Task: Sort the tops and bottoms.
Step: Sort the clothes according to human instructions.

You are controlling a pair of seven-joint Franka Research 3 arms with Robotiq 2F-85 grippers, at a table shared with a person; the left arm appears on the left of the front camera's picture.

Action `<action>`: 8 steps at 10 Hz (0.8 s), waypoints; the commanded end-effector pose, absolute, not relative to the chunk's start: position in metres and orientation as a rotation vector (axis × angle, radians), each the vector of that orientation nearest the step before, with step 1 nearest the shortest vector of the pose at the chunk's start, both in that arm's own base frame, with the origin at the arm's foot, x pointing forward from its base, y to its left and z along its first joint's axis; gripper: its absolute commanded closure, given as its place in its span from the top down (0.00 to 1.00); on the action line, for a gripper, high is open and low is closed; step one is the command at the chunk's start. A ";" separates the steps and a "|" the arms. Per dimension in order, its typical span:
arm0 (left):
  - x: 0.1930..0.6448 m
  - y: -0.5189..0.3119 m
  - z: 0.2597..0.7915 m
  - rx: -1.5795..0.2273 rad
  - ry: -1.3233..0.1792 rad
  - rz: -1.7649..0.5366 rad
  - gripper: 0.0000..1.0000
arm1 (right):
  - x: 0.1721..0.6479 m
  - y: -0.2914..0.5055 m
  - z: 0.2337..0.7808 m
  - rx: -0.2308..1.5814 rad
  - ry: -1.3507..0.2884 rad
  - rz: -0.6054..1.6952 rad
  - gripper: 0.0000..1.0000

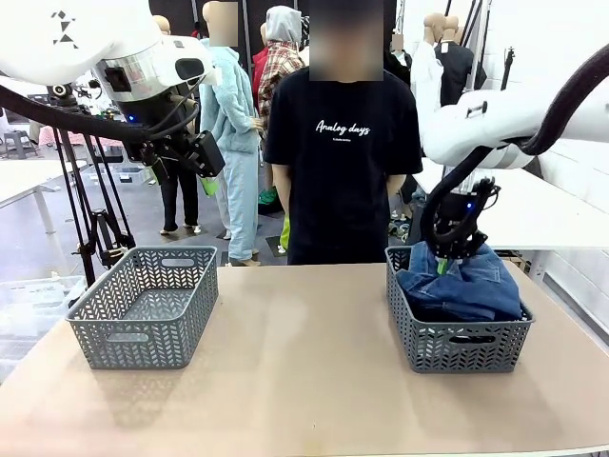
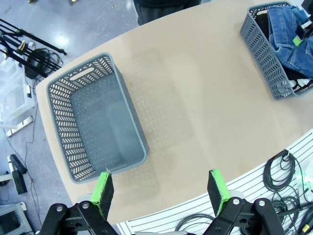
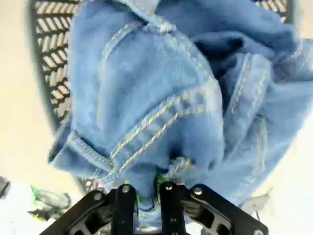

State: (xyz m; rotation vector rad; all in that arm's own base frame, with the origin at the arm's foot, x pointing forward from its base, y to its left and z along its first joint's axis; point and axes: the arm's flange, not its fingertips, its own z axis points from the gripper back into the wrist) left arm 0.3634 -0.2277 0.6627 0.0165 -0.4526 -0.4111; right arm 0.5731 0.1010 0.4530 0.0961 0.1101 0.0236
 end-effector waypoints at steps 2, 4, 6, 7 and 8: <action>0.363 -0.225 0.663 0.014 -0.452 -0.424 1.00 | 0.554 0.103 0.470 0.121 0.026 0.009 0.21; 0.363 -0.225 0.663 0.014 -0.452 -0.424 1.00 | 0.551 0.105 0.476 0.099 0.004 -0.004 0.61; 0.363 -0.225 0.663 0.014 -0.452 -0.424 1.00 | 0.551 0.103 0.478 0.110 0.006 -0.008 1.00; 0.363 -0.225 0.663 0.014 -0.452 -0.424 1.00 | 0.547 0.104 0.480 0.110 -0.002 -0.005 1.00; 0.363 -0.225 0.663 0.014 -0.452 -0.424 1.00 | 0.545 0.103 0.484 0.110 -0.019 -0.004 1.00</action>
